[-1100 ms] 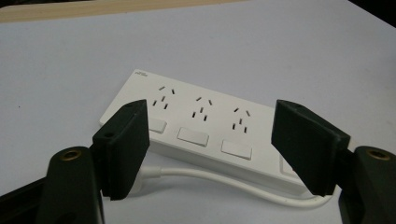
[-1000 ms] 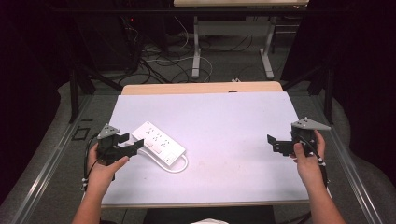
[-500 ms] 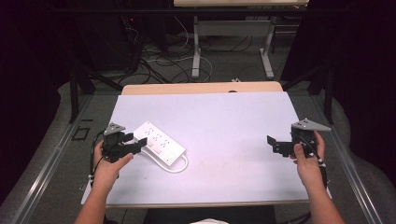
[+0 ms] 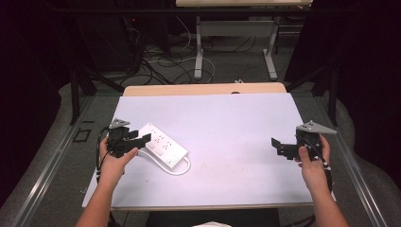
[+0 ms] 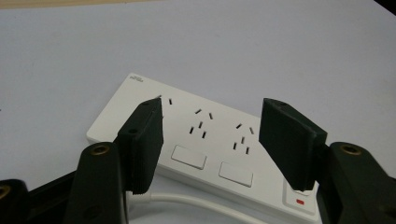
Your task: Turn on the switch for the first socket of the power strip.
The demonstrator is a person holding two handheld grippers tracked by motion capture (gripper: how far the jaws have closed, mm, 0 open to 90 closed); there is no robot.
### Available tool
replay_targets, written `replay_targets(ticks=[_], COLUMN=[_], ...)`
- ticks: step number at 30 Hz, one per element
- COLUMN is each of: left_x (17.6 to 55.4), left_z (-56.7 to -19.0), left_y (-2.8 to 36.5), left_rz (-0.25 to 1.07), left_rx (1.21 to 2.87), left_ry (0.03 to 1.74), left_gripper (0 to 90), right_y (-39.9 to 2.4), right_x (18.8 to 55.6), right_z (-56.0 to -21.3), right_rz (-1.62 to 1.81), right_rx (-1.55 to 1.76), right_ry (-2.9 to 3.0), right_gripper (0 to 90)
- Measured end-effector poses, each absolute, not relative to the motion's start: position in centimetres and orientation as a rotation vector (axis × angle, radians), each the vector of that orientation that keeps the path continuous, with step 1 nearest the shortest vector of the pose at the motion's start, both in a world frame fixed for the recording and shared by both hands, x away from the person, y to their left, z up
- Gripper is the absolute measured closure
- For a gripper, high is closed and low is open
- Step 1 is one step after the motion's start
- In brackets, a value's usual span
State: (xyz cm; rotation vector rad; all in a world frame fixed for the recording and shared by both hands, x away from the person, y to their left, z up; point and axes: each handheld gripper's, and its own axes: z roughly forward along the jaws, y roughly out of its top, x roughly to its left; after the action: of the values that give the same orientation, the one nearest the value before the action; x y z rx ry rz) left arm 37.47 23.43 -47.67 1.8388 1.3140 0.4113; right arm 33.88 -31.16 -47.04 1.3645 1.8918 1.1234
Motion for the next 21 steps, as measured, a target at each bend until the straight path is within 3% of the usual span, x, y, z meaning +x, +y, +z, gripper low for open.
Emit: replay_targets(ticks=[13,21], left_x=[38.28,38.58], left_z=[-47.38,-47.55], left_y=[22.91,22.76], left_rz=[0.307,0.269], left_rx=[1.783,1.783], left_ry=[1.41,1.477], left_gripper=[46.9,55.5], right_y=[-31.41,-31.42], right_x=[33.99,34.07], right_z=[-47.22,-47.4], right_rz=[1.134,1.136], right_rx=[1.381,1.387], right_ry=[1.892,1.886], right_gripper=[0.0,0.0])
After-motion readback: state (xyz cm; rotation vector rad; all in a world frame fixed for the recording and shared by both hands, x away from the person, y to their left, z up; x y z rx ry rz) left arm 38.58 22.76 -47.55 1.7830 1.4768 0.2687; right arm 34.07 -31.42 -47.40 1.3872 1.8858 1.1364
